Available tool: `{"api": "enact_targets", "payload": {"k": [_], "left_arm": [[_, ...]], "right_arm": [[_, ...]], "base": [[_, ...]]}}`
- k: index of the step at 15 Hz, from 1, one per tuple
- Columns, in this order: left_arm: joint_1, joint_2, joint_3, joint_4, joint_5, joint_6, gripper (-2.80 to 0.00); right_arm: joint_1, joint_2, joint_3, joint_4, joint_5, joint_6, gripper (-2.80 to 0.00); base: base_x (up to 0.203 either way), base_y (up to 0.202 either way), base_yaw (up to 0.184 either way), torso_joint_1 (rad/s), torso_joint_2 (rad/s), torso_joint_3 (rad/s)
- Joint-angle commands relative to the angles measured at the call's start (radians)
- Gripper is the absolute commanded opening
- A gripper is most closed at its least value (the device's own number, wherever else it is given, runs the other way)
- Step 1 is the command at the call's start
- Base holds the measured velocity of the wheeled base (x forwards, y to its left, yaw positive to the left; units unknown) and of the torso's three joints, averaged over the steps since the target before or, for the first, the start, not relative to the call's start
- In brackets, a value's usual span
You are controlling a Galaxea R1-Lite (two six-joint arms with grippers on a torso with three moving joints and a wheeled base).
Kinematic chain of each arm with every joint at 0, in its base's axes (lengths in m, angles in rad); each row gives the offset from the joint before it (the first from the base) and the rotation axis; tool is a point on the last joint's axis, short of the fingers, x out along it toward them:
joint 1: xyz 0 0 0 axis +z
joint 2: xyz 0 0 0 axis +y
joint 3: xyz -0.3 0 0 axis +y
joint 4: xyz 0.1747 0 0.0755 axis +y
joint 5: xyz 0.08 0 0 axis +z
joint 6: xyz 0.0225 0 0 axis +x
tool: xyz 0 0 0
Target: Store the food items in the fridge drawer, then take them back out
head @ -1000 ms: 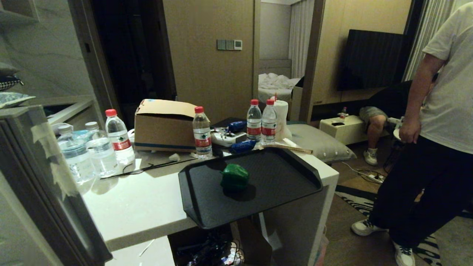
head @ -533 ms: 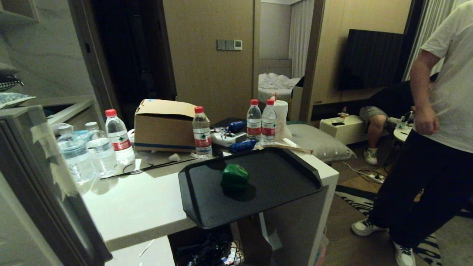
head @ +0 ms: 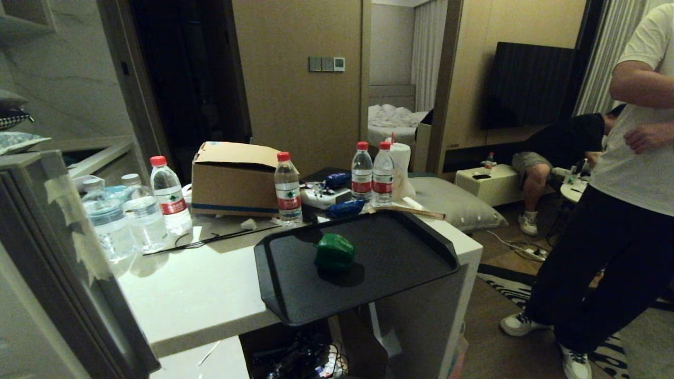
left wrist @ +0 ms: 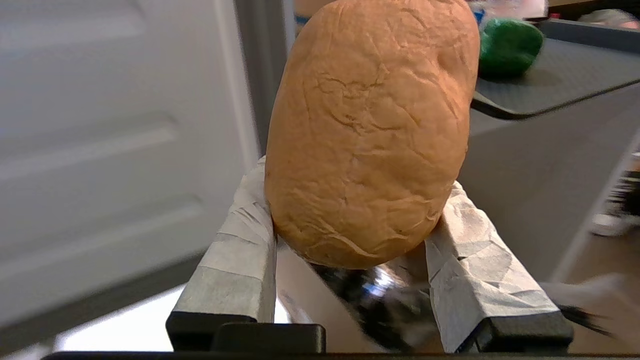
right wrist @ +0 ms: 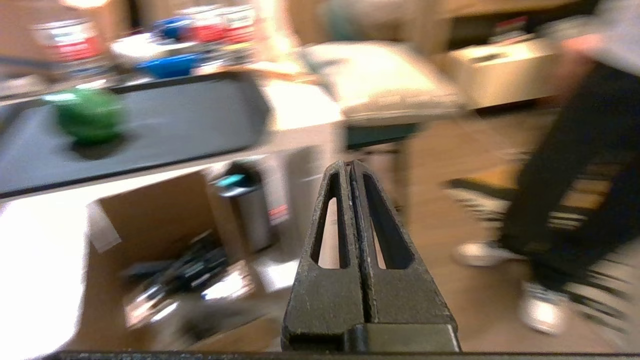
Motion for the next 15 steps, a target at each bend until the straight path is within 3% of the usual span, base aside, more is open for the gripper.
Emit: {"api": "enact_targets", "payload": {"k": [1,3,7,11,14,15], "left_arm": [[-0.001,0.0,0.012,-0.003,-0.003,-0.013,-2.8],[-0.001,0.0,0.011,-0.003,-0.003,-0.013,-2.8],[-0.001,0.0,0.011,-0.003,-0.003,-0.013,-2.8],[-0.001,0.0,0.012,-0.003,-0.003,-0.013,-2.8],[-0.001,0.0,0.012,-0.003,-0.003,-0.013,-2.8],[0.0,0.0,0.012,-0.003,-0.003,-0.013,-2.8]], "right_arm": [[0.003,0.299,-0.042,-0.09,0.077,0.01,-2.8],[0.031,0.45,-0.059,-0.187,0.107,0.018,-2.8],[0.183,0.718,-0.101,-0.392,0.117,0.036,-2.8],[0.402,0.859,-0.195,-0.437,0.008,0.051,-2.8],[0.524,0.95,-0.261,-0.449,-0.028,0.056,-2.8],[0.536,0.981,-0.274,-0.463,-0.037,0.057,-2.01]], "base": [[0.0,0.0,0.0,0.0,0.0,0.0],[0.0,0.0,0.0,0.0,0.0,0.0],[0.0,0.0,0.0,0.0,0.0,0.0],[0.0,0.0,0.0,0.0,0.0,0.0],[0.0,0.0,0.0,0.0,0.0,0.0],[0.0,0.0,0.0,0.0,0.0,0.0]]}}
